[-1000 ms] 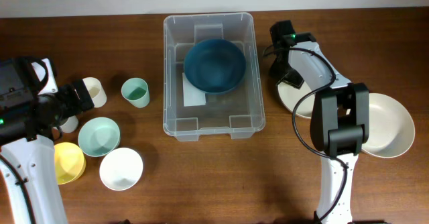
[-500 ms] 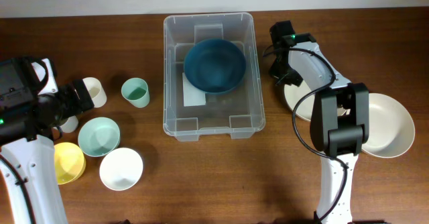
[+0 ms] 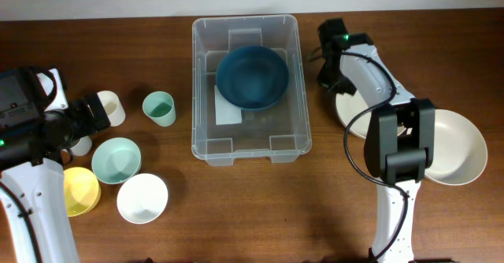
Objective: Pack container
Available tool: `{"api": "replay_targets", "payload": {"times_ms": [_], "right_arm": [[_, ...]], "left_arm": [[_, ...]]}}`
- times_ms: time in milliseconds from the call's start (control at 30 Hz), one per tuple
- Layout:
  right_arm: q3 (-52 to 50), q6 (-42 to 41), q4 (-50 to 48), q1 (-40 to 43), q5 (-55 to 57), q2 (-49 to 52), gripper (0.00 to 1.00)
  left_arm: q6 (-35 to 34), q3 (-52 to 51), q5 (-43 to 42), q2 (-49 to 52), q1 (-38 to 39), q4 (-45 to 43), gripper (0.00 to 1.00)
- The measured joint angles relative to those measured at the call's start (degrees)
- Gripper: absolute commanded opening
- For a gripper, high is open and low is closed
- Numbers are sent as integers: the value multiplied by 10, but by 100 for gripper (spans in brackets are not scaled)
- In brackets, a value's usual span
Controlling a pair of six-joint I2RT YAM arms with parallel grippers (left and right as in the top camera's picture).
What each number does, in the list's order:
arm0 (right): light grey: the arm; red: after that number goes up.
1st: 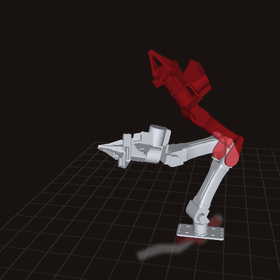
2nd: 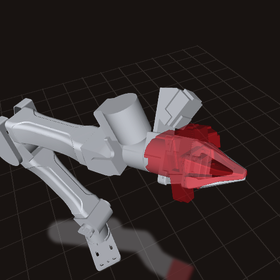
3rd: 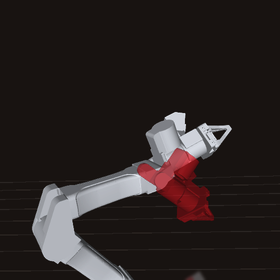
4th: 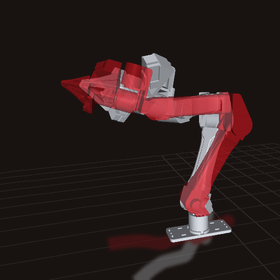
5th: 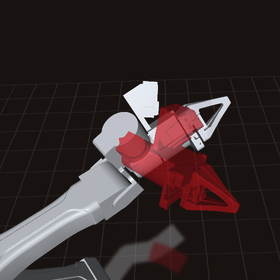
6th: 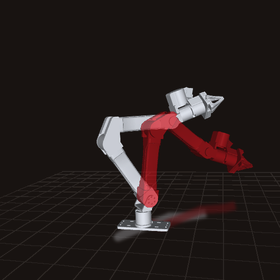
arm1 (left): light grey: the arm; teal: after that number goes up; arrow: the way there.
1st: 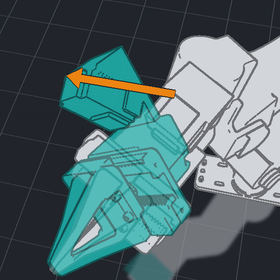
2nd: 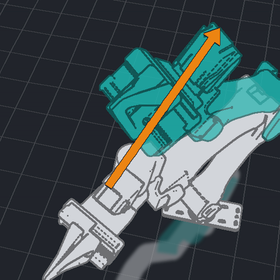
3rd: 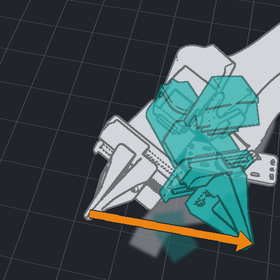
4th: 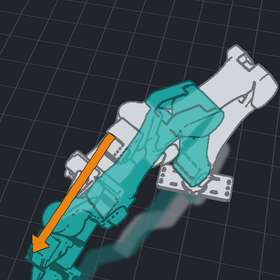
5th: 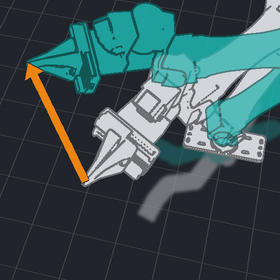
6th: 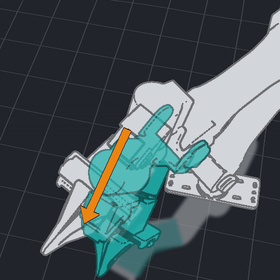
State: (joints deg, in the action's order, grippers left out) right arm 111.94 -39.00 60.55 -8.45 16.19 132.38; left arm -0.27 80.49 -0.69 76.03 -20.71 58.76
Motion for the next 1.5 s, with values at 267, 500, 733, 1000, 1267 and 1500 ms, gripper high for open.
{"api": "replay_targets", "payload": {"times_ms": [267,500,733,1000,1267,1500], "right_arm": [[143,64,61,-2,42,-1,4],[190,102,83,-6,66,-5,4],[190,103,94,-7,69,-5,4],[190,103,97,-7,33,-5,39],[190,45,94,-4,12,-5,38],[190,-110,126,11,18,2,45]], "left_arm": [[0,0,0,0,0,0,100],[0,0,0,0,0,0,100],[0,0,0,0,0,0,99],[0,0,0,0,0,0,100],[0,0,0,0,0,0,99],[0,0,0,0,0,0,100]]}}
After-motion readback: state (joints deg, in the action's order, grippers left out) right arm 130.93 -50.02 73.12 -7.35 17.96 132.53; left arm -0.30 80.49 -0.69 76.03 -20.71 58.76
